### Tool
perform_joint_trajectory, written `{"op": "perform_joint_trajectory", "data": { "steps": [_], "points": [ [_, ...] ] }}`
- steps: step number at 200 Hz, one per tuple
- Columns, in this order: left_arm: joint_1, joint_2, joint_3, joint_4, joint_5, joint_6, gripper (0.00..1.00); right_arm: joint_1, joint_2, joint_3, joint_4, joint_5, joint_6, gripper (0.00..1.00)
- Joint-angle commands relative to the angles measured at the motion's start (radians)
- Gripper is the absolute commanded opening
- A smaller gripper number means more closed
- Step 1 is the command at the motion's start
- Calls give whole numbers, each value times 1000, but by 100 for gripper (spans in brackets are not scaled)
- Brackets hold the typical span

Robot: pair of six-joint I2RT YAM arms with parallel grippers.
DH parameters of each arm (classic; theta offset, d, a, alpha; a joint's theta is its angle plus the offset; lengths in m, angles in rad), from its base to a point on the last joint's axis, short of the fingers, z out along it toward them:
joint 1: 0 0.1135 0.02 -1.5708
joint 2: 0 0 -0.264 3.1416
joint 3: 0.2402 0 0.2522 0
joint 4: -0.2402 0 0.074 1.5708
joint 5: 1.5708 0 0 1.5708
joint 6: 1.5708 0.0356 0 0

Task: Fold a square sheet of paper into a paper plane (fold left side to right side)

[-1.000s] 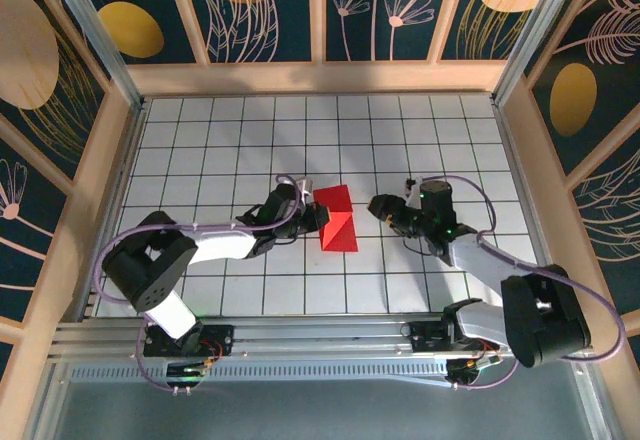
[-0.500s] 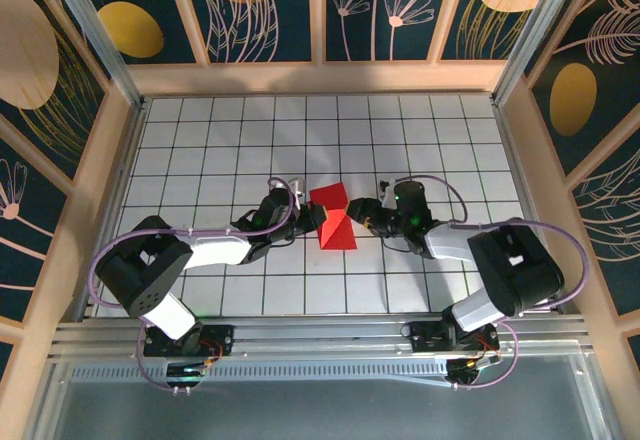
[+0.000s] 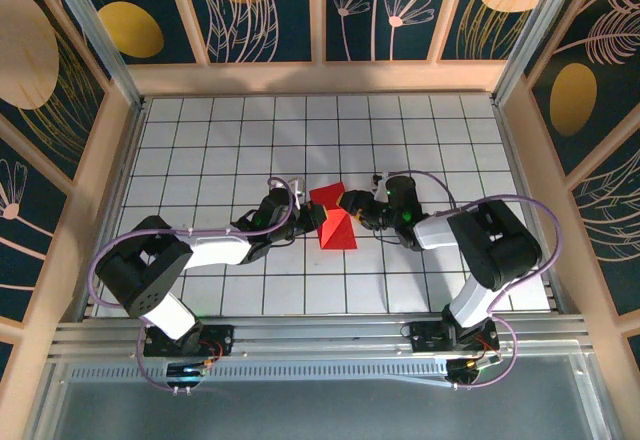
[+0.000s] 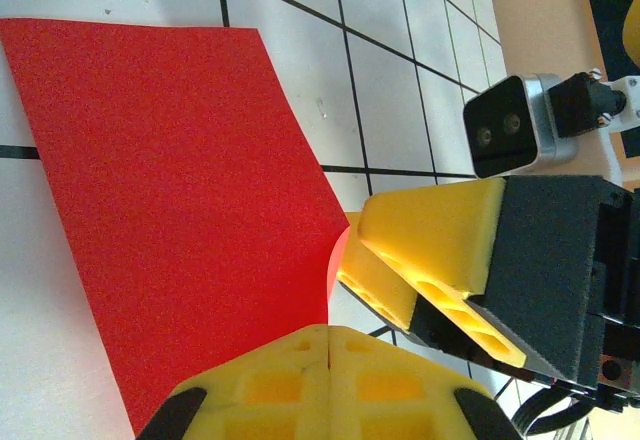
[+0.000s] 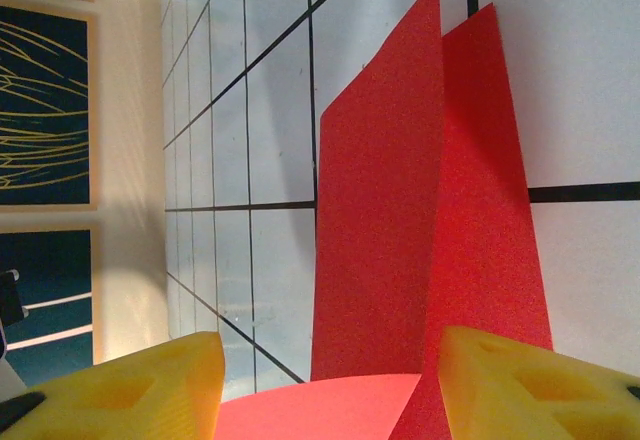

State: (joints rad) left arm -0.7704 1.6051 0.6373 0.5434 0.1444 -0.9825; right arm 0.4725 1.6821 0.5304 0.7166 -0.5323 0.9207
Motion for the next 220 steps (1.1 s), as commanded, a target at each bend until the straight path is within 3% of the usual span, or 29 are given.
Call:
{"op": "perform_joint_trajectory", "data": {
  "steps": [1,109,220],
  "points": [
    [3,4,-12,35,-15,-16,0,10,28,17,73,-13,21,59],
    [3,71,-13,-13,-34,-59,0,22,65,3,113,-9,24,52],
    [3,76,-4,-36,-35,-68,0,44,106,25,57,17,-15,35]
  ]
}}
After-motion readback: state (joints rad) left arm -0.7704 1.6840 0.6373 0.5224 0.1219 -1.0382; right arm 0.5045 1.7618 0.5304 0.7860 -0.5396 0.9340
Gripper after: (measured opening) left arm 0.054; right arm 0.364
